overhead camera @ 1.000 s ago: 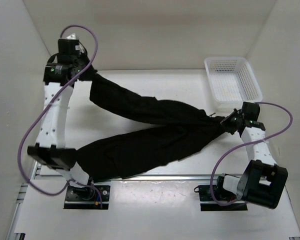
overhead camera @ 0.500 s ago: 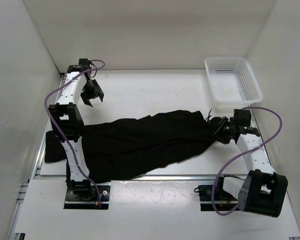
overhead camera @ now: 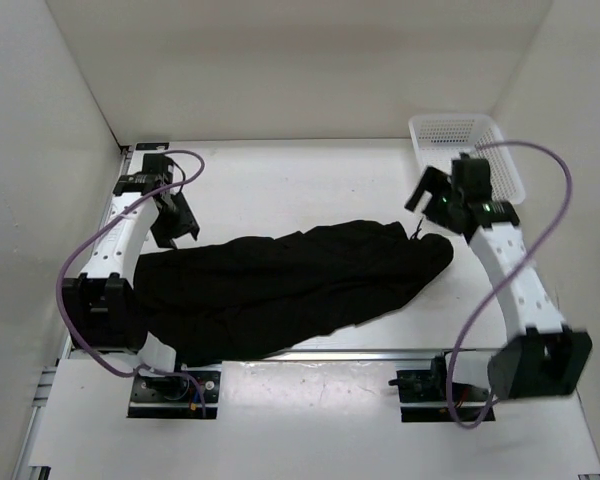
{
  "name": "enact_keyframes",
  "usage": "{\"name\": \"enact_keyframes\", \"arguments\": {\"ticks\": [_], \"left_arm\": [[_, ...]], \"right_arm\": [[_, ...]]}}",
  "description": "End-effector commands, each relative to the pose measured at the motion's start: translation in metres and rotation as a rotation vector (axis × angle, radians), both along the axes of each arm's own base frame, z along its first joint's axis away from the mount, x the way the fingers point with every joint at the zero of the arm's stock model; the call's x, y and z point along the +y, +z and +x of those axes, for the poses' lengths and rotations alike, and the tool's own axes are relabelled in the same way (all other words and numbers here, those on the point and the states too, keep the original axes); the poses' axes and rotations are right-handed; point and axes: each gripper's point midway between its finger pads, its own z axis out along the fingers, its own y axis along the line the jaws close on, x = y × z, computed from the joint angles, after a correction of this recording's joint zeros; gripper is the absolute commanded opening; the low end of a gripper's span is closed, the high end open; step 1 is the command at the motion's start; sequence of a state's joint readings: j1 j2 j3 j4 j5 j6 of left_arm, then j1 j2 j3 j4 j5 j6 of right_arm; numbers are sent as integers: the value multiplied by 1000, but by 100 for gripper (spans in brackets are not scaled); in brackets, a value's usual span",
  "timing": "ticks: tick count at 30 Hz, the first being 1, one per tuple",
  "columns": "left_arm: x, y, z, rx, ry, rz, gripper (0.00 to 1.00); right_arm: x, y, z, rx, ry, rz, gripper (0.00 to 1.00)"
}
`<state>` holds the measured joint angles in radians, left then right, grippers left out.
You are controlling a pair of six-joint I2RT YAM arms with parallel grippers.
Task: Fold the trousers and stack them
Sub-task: Flatten the trousers out
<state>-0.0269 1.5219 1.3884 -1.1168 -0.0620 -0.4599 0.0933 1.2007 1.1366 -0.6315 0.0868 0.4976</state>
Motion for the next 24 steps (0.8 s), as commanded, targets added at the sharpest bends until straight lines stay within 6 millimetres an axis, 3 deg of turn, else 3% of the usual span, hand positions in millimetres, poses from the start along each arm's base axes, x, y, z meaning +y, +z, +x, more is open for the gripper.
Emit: {"name": "enact_keyframes", "arguments": {"ticks": [1, 2, 3, 4, 5, 6, 7, 8, 10, 17, 23, 24], "left_arm": [[8, 2, 11, -68, -15, 26, 62], [6, 6, 18, -98, -35, 30, 64], [4, 4, 21, -93, -39, 22, 65], [1, 9, 29, -118, -57, 25, 69], [1, 10, 33, -121, -58, 25, 72], [1, 6, 37, -108, -58, 25, 72], [-1, 5, 42, -112, -61, 17, 72], [-1, 6, 45, -114, -61, 17, 72], [-5, 0, 46, -95, -70, -3, 72], [-8, -14, 42, -77, -66, -37, 72], [-8, -10, 44, -96, -66, -37, 72], [-8, -10, 44, -96, -66, -37, 72]], "right_arm": [[30, 15, 45, -15, 113, -53, 97], [40, -5, 64, 45, 146, -51, 97], [48, -10, 70, 82, 169, -42, 97], [57, 8, 90, 35, 199, -28, 95], [68, -13, 100, 95, 235, 3, 95], [74, -16, 109, 102, 253, 22, 94], [79, -6, 120, 82, 266, 36, 94], [81, -20, 129, 111, 266, 35, 94], [91, -23, 138, 111, 289, 49, 94], [92, -26, 140, 113, 317, 11, 95], [91, -7, 133, 60, 322, -7, 95], [89, -11, 131, 70, 315, -14, 95]]}}
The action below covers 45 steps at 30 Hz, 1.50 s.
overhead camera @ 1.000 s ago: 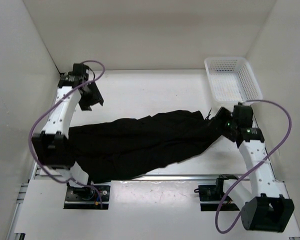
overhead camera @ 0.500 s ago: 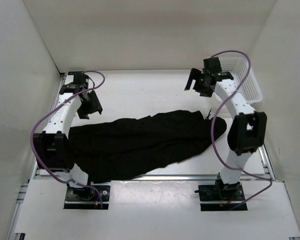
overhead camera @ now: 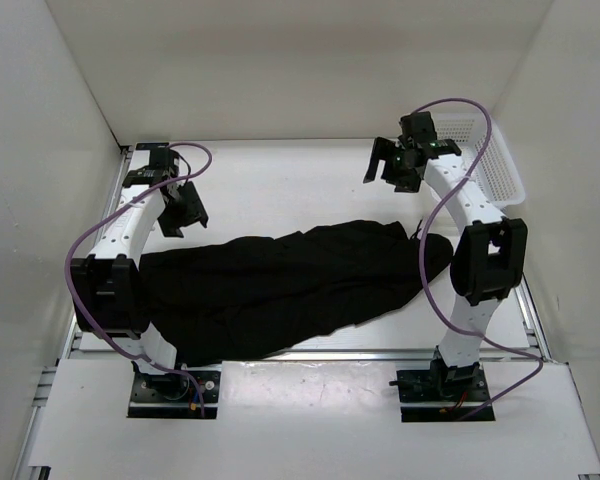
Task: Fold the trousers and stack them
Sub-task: Flatten the trousers out
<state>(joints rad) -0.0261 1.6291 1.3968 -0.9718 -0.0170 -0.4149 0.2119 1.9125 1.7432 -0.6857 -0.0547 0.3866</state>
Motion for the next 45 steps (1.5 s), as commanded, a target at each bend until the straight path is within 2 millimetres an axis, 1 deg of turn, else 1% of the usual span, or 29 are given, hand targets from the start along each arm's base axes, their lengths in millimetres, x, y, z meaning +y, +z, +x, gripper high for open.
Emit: {"name": "enact_keyframes", "arguments": {"ticks": [1, 5, 7, 8, 11, 12, 14, 15, 19, 20, 22, 23, 24, 26, 27, 28, 30, 31, 32, 33, 34, 36, 37, 38, 39, 40, 42, 43, 45], "left_arm": [[-1, 15, 4, -61, 0, -16, 72], [10, 11, 2, -50, 43, 1, 73], [10, 3, -1, -27, 54, -3, 73], [15, -2, -4, -12, 67, 6, 73], [14, -20, -11, 37, 93, -4, 73], [13, -26, -13, 58, 105, -8, 73], [11, -40, -22, 103, 112, -20, 74], [8, -43, -23, 106, 117, -36, 74], [-2, -67, -37, 158, 125, -88, 74], [-2, -74, -42, 172, 126, -88, 74], [-6, -83, -44, 196, 119, -111, 74], [-6, -86, -41, 194, 119, -111, 74], [-10, -90, -42, 206, 107, -110, 71], [-14, -93, -29, 201, 96, -109, 58], [-14, -97, -28, 215, 97, -108, 20], [-14, -99, -25, 216, 97, -108, 10], [-14, -94, -15, 195, 96, -109, 10], [-14, -91, -11, 184, 95, -110, 10], [-10, -82, -9, 173, 103, -86, 10], [-7, -77, -7, 160, 107, -72, 10], [-4, -70, -3, 136, 112, -59, 10], [2, -46, 4, 83, 103, -26, 10], [4, -41, 7, 75, 106, -17, 10], [4, -32, 9, 58, 98, -15, 10], [7, -19, 17, 28, 103, -3, 10], [7, -14, 17, 31, 92, 2, 10], [9, 0, 23, -6, 96, 10, 10], [9, 13, 27, -35, 96, 8, 10], [7, 30, 37, -78, 84, 1, 10]], "right_arm": [[-3, 45, -5, -117, 21, -14, 95], [-15, 44, -11, -125, 4, -67, 95], [-31, 40, -9, -115, -31, -71, 95], [-41, 31, -7, -91, -49, -69, 95], [-45, 15, -4, -45, -43, -27, 95], [-43, 2, -3, -15, -34, -21, 95], [-39, -7, -1, 7, -22, -8, 95], [-37, -18, 0, 34, -15, -3, 95], [-17, -47, -12, 93, 31, -15, 95], [-12, -64, -21, 129, 44, -30, 95], [-11, -74, -22, 134, 24, -17, 93], [-8, -92, -30, 175, 25, -20, 91], [-5, -98, -31, 187, 21, -6, 88], [-5, -112, -28, 206, 13, -4, 75], [-5, -117, -29, 218, 13, -6, 64], [1, -118, -27, 217, 24, -7, 58], [6, -121, -22, 221, 33, -9, 39], [6, -119, -23, 226, 33, -10, 13], [2, -115, -21, 211, 19, -30, 0], [-5, -107, -17, 185, -25, -56, 0], [-10, -88, -16, 138, -42, -70, 0], [-21, -72, -21, 102, -83, -100, 0], [-25, -45, -23, 41, -109, -100, 0], [-35, -35, -24, 10, -150, -131, 0], [-41, -30, -31, -1, -165, -148, 0], [-46, -5, -36, -60, -192, -144, 0], [-56, 6, -50, -89, -227, -160, 0], [-67, 27, -56, -144, -262, -167, 0], [-80, 46, -73, -189, -304, -171, 0]]}}
